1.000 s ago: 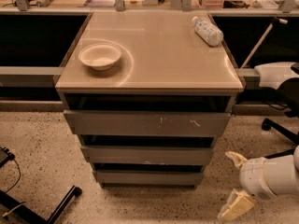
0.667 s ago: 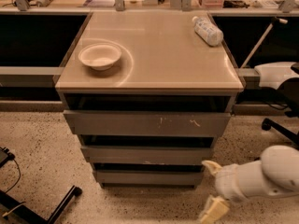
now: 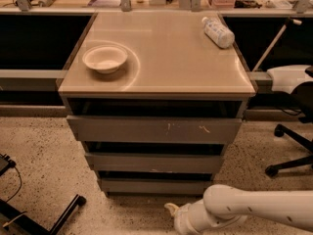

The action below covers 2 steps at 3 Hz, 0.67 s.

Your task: Open bottom drawer

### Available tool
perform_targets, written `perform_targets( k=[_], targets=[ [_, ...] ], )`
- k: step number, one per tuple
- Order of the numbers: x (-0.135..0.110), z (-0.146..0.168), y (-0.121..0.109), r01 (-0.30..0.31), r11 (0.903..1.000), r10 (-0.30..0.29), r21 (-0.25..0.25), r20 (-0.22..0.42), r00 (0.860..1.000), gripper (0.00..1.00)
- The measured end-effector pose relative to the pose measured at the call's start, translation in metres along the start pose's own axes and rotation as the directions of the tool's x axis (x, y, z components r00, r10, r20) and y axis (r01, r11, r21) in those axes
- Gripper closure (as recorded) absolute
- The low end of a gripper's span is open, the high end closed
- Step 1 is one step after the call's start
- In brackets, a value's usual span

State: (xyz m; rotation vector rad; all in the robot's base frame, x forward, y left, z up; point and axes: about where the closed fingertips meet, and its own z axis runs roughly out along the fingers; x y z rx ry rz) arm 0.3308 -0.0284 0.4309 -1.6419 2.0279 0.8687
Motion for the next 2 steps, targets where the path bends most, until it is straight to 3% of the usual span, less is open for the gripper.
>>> perform_targets(
  k=[1,2],
  targets=[
    [0.0052,0.033,-0.0019,-0.028,0.9996,0.028,-0.003,0.025,0.999,0.0],
    [0.009,0.0343,-0.0054,-0.038,0.9993,0.038,0.003,0.033,0.999,0.0]
  ],
)
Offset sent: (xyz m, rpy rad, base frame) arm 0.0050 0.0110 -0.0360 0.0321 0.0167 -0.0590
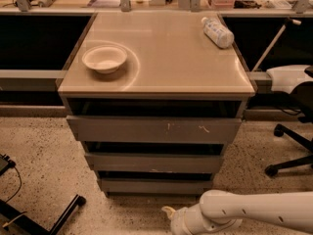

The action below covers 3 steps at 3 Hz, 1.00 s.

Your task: Open bottom drawer

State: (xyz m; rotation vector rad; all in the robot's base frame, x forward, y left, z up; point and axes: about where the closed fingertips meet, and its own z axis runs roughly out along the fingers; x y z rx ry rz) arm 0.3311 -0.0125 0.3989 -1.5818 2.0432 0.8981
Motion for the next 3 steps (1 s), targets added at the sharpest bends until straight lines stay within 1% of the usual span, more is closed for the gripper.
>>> perform_targets(
  k=[1,2,3],
  targets=[
    [0.032,0.006,-0.048,-0.038,0.9952,0.039,0.09,-0.006,0.999,0.0],
    [0.06,0.005,-0.108,-0.081,0.9753,0.082,0.206,0.001,0.997,0.0],
    [0.068,-0.005,-0.143,-0.092,0.9469,0.107,0.308,-0.032,0.994,0.0]
  ],
)
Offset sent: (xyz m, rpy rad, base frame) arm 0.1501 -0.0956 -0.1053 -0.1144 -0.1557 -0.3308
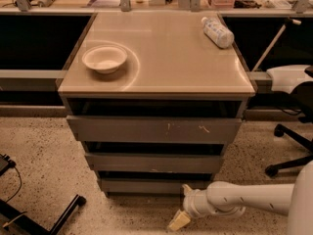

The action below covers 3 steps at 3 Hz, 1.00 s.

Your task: Open bottom drawer

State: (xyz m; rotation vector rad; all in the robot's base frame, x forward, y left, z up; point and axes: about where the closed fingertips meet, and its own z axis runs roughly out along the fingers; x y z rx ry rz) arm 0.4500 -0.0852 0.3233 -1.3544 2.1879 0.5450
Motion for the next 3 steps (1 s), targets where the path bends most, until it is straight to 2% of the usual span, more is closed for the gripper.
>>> perform_targets(
  k=[1,2,3],
  targets=[
    [0.0,0.001,-0.005,0.001,0.9998,-0.001,0.019,0.0,1.0,0.0],
    [0.005,0.016,-0.012,0.002,1.0,-0.002,0.0,0.007,1.0,0.0],
    [0.02,0.06,-0.023,-0.003,0.9983,0.004,-0.058,0.019,1.0,0.0]
  ],
)
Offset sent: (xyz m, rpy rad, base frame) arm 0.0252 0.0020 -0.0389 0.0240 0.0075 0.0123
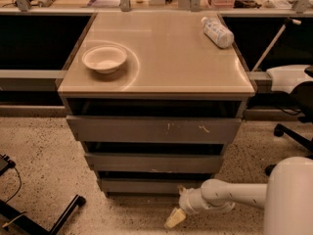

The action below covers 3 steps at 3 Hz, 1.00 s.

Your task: Open bottom drawer

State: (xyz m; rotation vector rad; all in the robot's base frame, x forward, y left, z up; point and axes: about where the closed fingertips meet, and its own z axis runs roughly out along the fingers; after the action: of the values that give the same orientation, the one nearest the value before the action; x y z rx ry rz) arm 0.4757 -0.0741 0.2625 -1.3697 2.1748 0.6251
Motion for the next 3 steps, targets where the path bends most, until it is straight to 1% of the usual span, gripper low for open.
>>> perform_targets(
  k=[1,2,3],
  targets=[
    [0.015,0.049,-0.028,-0.059,0.9983,0.059,0.0,0.049,0.997,0.0],
    [0.014,0.05,-0.064,-0.074,0.9957,0.07,0.057,0.069,0.995,0.0],
    [0.0,0.034,-0.056,-0.059,0.9965,0.054,0.059,0.079,0.995,0.0]
  ],
)
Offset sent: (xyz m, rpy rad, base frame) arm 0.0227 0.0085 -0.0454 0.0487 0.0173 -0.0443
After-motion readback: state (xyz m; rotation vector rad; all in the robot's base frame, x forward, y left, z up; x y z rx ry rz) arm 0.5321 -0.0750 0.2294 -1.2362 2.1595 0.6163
